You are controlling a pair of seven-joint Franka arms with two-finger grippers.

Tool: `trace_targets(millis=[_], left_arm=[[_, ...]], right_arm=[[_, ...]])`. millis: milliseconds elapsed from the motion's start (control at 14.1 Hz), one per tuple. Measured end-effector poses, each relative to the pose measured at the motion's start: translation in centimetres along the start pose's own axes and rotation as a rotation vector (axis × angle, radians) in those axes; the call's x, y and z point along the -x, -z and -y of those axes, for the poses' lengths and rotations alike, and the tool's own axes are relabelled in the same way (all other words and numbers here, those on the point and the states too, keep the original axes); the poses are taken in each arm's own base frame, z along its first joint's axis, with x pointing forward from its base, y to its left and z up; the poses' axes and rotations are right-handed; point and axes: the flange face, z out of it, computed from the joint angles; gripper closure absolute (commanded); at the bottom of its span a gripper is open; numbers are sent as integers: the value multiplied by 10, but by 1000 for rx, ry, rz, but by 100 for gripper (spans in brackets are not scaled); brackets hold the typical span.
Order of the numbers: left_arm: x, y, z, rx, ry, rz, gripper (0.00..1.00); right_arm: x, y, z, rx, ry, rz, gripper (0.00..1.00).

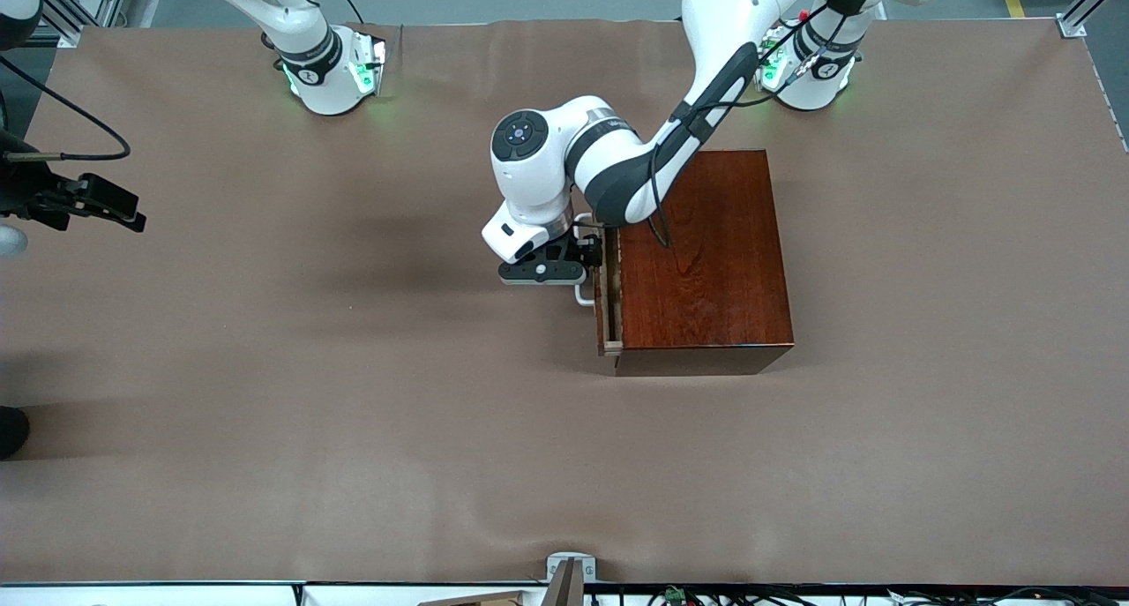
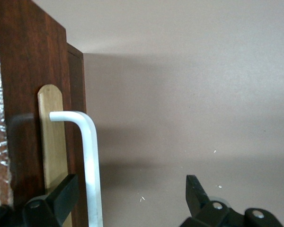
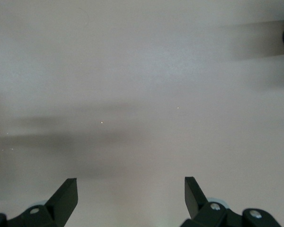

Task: Open drawer, take yellow block, close drawer
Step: 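Pull the drawer open by its handle with the left gripper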

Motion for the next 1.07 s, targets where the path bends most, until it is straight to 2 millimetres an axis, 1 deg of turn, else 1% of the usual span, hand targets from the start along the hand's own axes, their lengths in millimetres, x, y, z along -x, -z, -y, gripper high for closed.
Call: trace_targets(millis=[284, 782, 1067], left_arm=[[11, -1, -9, 2, 57, 4, 0], [12, 1, -16, 45, 60, -16, 0], [18, 3, -29, 99, 44, -41, 0]], right_arm=[[0, 0, 0, 0, 0, 0, 0], [0, 0, 0, 0, 0, 0, 0], [0, 0, 0, 0, 0, 0, 0]])
